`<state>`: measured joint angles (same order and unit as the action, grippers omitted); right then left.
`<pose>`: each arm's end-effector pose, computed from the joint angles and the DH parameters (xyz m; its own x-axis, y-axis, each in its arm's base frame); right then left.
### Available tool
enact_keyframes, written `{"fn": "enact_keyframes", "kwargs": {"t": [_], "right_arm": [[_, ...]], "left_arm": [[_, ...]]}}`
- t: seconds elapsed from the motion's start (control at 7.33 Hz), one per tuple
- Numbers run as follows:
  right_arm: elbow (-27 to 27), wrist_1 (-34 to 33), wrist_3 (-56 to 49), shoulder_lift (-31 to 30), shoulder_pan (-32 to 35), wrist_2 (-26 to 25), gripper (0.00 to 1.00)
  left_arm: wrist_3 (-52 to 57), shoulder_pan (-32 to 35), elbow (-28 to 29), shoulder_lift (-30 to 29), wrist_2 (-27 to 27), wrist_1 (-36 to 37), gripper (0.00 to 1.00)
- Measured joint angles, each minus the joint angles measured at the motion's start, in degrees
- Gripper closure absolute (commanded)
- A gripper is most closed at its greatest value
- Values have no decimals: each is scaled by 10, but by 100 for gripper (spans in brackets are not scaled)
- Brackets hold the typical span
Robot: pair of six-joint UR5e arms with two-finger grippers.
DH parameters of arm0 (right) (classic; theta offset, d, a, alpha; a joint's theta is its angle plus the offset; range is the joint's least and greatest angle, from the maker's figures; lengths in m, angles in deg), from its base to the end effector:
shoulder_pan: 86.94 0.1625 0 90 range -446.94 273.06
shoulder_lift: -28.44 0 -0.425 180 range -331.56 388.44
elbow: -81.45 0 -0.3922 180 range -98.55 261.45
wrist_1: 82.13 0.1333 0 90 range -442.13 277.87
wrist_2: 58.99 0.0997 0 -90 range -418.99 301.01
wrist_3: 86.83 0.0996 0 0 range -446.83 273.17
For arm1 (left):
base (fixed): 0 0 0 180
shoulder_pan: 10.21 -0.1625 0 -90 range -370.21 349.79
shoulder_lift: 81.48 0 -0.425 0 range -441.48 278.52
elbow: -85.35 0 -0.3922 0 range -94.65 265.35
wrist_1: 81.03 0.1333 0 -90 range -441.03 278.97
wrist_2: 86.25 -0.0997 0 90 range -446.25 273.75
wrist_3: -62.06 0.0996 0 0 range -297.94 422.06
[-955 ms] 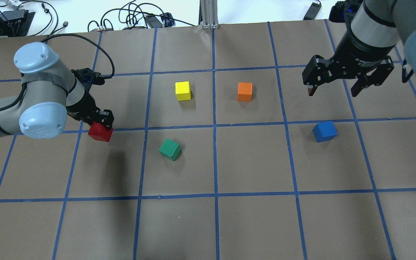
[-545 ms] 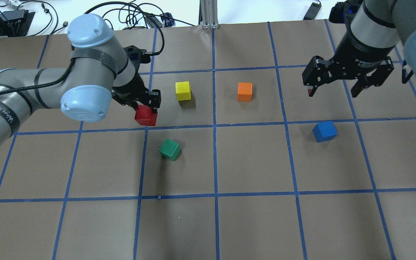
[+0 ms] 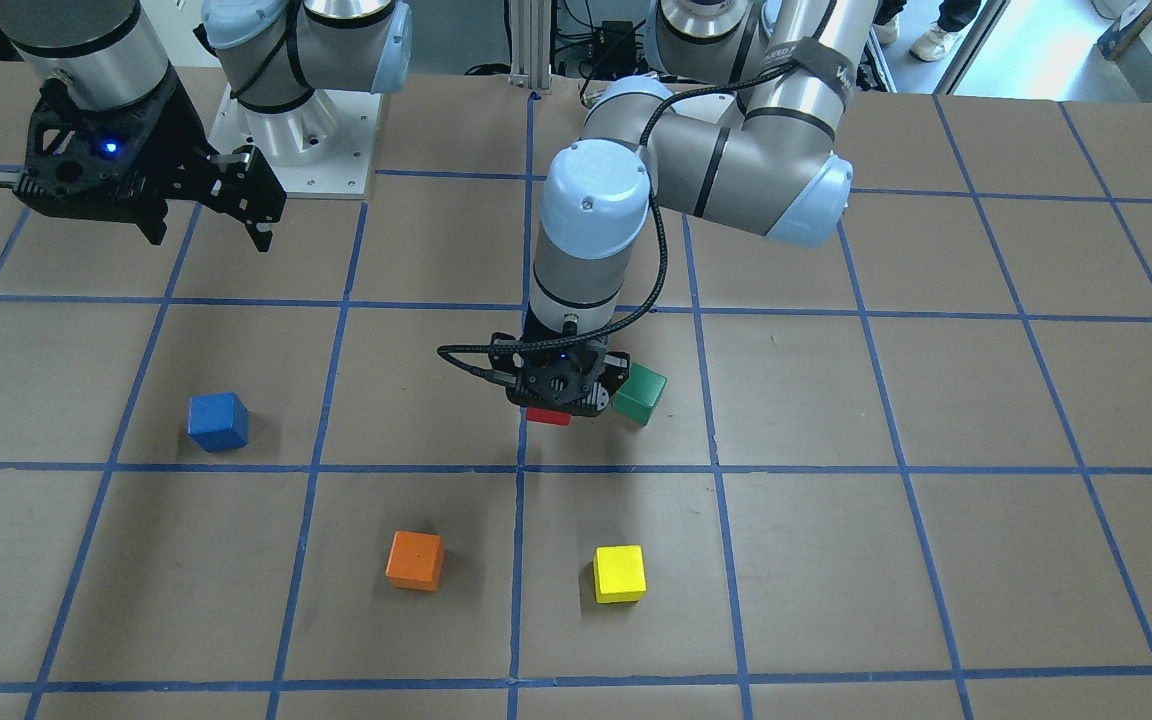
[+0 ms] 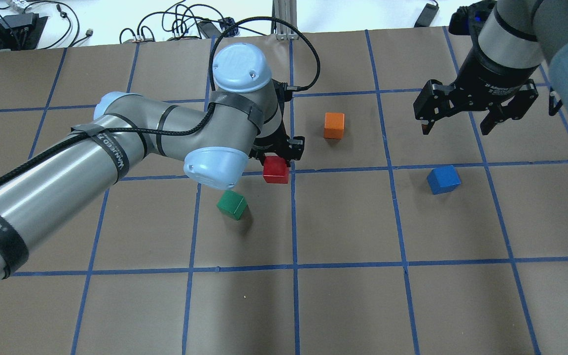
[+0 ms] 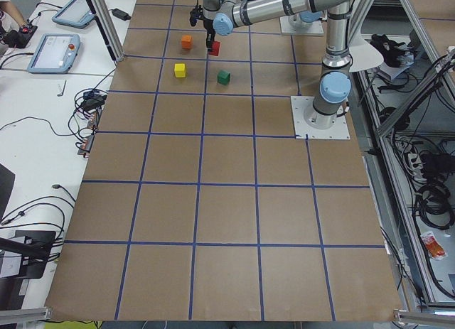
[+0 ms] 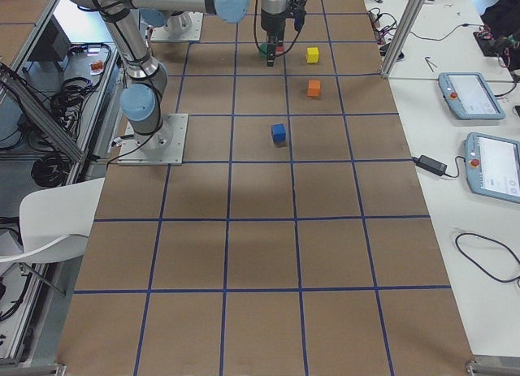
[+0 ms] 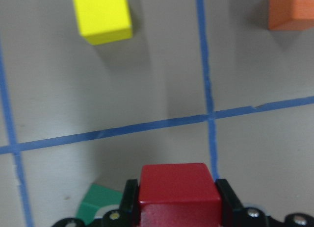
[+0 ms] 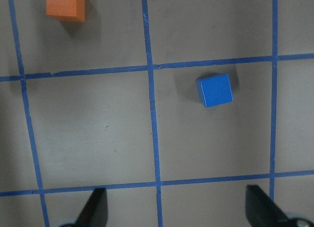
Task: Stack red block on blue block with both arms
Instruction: 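Carry the red cube with the left gripper toward the table center, then release the red cube and lift the left gripper away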
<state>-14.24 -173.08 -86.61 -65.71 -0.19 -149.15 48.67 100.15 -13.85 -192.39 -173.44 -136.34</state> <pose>0.1067 -0.4668 0.4752 -0.9982 0.0605 0.0028 0.0605 0.9981 0.0103 -0.3377 -0.5128 0.2716 -0.9899 0.1252 0.0660 0.1208 0.9905 -0.0664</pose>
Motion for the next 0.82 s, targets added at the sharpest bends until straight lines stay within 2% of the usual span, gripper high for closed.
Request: {"fn": "enact_keyframes", "kwargs": {"t": [0.14, 0.27, 0.41, 0.82], "right_arm": [[0, 0, 0, 0, 0, -1, 0], [0, 0, 2, 0, 0, -1, 0], [-2, 2, 5, 0, 0, -1, 0], [-14, 6, 2, 0, -1, -2, 0]], "left_arm": [[-8, 6, 0, -22, -6, 26, 58], [-11, 9, 1, -43, -9, 51, 55], [-13, 11, 1, -58, -9, 72, 1], [-10, 18, 2, -73, -9, 109, 0]]}}
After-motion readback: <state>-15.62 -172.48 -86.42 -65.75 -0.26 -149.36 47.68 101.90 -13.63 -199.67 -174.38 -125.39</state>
